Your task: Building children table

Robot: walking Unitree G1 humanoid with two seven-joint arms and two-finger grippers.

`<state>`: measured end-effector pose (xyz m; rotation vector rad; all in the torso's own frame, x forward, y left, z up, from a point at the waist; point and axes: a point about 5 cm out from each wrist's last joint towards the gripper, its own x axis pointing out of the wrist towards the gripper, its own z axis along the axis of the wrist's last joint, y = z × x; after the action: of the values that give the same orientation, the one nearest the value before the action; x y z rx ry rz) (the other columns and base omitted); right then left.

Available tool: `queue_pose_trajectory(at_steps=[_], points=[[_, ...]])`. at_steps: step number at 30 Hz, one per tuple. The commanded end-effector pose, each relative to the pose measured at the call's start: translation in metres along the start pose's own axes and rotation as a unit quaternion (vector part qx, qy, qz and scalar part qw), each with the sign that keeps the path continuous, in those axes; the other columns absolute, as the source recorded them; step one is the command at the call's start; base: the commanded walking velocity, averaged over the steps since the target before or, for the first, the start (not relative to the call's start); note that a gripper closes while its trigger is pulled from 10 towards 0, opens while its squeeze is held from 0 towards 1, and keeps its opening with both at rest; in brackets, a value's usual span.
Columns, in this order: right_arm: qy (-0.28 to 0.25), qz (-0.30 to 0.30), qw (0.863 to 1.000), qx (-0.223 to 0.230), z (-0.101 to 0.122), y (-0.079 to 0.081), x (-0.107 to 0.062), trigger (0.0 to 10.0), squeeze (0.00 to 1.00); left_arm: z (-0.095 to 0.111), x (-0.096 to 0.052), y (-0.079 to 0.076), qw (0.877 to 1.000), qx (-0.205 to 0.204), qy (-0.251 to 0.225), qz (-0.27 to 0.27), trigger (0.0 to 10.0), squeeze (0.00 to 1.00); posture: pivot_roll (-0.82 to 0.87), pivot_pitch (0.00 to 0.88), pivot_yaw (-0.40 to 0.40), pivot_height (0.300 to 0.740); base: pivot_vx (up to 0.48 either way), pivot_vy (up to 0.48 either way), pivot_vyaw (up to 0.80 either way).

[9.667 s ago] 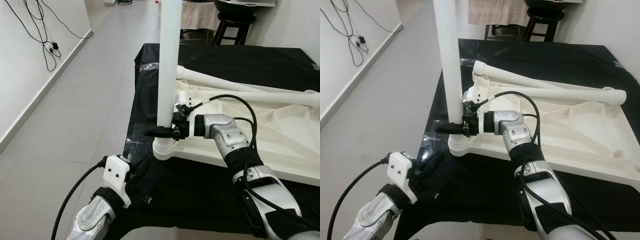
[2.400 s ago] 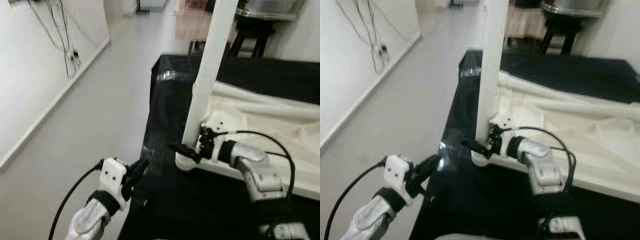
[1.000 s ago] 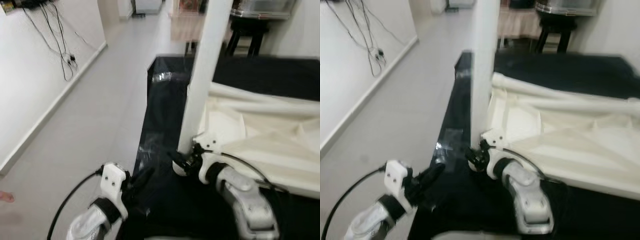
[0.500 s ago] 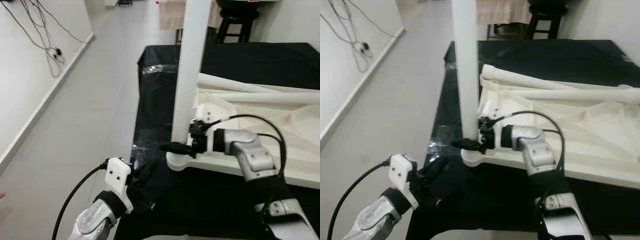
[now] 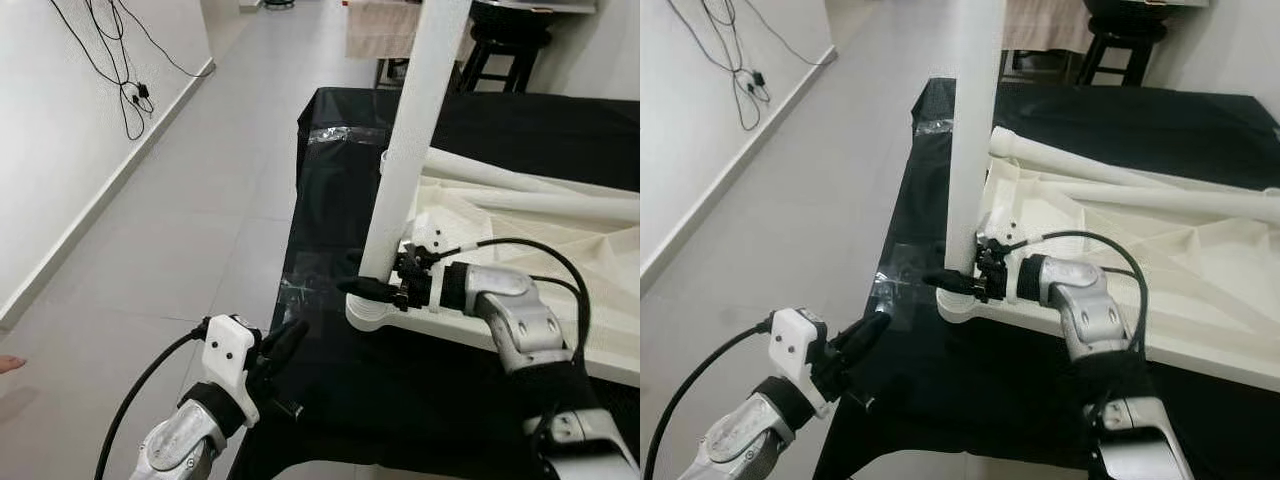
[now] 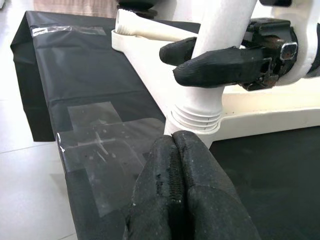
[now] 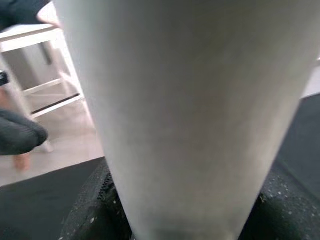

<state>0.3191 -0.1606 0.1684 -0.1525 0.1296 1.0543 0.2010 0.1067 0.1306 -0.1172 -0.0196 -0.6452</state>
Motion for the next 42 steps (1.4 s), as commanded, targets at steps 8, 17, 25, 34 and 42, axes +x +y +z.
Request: queue_pose_trajectory(at_steps=[8,17,25,34,42], points=[[0.054,-0.28,0.954,0.092,-0.041,0.071,0.015,0.0,0.0,0.002,-0.003,0.005,1.0,0.005,0.006,0.0,10.0,0.0,-0.06,0.151,0.007,0.74,0.0,0.0,0.0],[0.026,-0.183,0.976,0.119,-0.025,0.063,0.025,10.0,0.74,0.002,0.0,0.01,1.0,0.01,0.002,0.01,10.0,0.0,-0.04,0.135,-0.019,0.74,0.0,0.0,0.0],[-0.011,-0.014,0.998,0.06,-0.002,0.055,0.028,10.0,1.0,0.001,0.003,0.008,1.0,0.007,0.002,0.008,10.0,0.0,-0.04,0.129,-0.022,0.74,0.0,0.0,0.0],[0.006,0.109,0.993,0.048,0.008,0.007,0.038,10.0,0.0,-0.001,0.004,0.005,1.0,0.007,0.001,0.009,10.0,0.0,0.0,0.116,-0.042,0.74,0.0,0.0,0.0],[0.003,0.109,0.992,0.064,0.012,-0.011,0.04,0.0,0.0,-0.001,0.005,0.003,1.0,0.007,0.001,0.011,10.0,0.0,0.01,0.116,-0.05,0.74,0.0,0.0,0.0]])
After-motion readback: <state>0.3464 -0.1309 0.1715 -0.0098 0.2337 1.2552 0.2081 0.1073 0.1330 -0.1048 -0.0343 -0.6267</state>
